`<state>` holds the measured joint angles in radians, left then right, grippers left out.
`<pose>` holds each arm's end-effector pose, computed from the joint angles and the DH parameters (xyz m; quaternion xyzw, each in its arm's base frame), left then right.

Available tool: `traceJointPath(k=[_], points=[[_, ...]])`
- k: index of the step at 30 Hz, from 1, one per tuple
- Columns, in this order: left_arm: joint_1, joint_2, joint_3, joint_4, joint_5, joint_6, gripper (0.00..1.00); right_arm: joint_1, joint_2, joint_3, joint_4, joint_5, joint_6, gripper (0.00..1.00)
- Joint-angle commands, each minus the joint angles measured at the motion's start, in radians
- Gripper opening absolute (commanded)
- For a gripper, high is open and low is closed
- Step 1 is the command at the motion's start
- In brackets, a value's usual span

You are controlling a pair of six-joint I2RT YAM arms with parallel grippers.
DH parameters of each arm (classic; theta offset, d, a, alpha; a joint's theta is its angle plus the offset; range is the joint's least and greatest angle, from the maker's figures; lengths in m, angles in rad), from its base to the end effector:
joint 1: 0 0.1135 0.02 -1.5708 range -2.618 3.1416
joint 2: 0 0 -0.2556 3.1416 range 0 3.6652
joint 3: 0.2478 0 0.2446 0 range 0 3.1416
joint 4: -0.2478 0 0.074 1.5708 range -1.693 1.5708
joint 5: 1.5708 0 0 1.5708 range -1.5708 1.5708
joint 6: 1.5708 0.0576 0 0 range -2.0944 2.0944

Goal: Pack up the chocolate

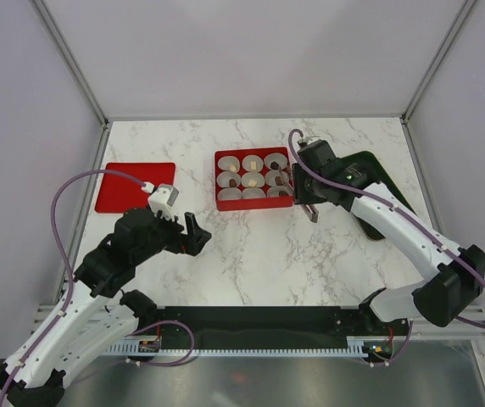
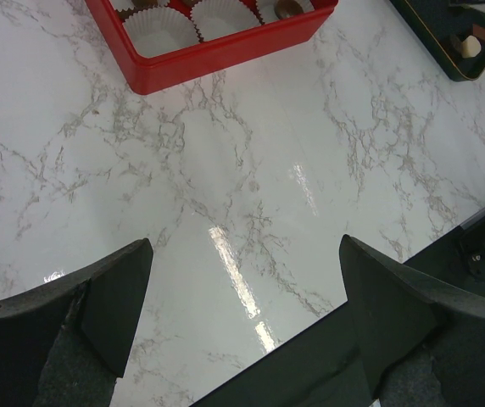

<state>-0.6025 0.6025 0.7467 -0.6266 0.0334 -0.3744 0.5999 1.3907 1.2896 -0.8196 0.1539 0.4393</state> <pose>0.1242 -0.0877 0.2908 0.1059 0.8489 -0.2555 0.4504 0.2488 0.1595 0.2965 -0.0513 0.9438 0.0949 0.3126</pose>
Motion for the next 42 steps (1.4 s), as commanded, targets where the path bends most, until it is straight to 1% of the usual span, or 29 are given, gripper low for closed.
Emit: traceJointPath(k=[1,4,5,7,8,10,11,14,16,18,21,27,31,42], points=[[-0.002,-0.003,0.006,0.016,-0.01,-0.008,0.99,-0.009,-0.042,0.089,-0.059,0.09,-0.013,0.43],[-0.002,-0.009,0.005,0.018,-0.009,-0.008,0.99,-0.072,-0.047,0.088,-0.108,0.108,-0.004,0.43],[-0.002,-0.01,0.005,0.016,-0.009,-0.008,0.99,-0.124,-0.048,0.08,-0.121,0.108,0.004,0.43],[-0.002,-0.017,0.005,0.016,-0.006,-0.008,0.99,-0.182,-0.065,0.045,-0.141,0.111,0.013,0.43],[-0.002,-0.018,0.006,0.018,-0.007,-0.008,0.99,-0.242,-0.074,0.03,-0.142,0.124,0.015,0.43],[-0.002,-0.023,0.003,0.016,-0.004,-0.008,0.99,-0.302,-0.102,-0.018,-0.142,0.145,0.006,0.43],[-0.002,-0.023,0.003,0.016,-0.004,-0.008,0.99,-0.358,-0.108,-0.032,-0.144,0.154,0.004,0.43],[-0.002,-0.02,0.005,0.018,0.01,-0.006,0.99,-0.448,-0.127,-0.081,-0.136,0.19,0.004,0.43],[-0.002,-0.018,0.006,0.019,0.017,-0.004,0.99,-0.48,-0.125,-0.116,-0.121,0.219,0.012,0.43],[-0.002,-0.017,0.006,0.018,0.022,-0.004,0.99,-0.528,-0.118,-0.148,-0.095,0.213,0.009,0.44],[-0.002,-0.023,0.006,0.018,0.022,-0.004,0.99,-0.568,-0.107,-0.182,-0.058,0.179,0.004,0.44],[-0.002,-0.023,0.005,0.018,0.022,-0.003,0.99,-0.623,-0.105,-0.205,-0.036,0.202,-0.007,0.45],[-0.002,-0.018,0.005,0.019,0.025,-0.003,0.99,-0.631,-0.114,-0.211,-0.027,0.242,0.007,0.46],[-0.003,-0.01,0.006,0.019,0.039,-0.001,0.99,-0.732,-0.076,-0.246,0.054,0.15,0.019,0.47]])
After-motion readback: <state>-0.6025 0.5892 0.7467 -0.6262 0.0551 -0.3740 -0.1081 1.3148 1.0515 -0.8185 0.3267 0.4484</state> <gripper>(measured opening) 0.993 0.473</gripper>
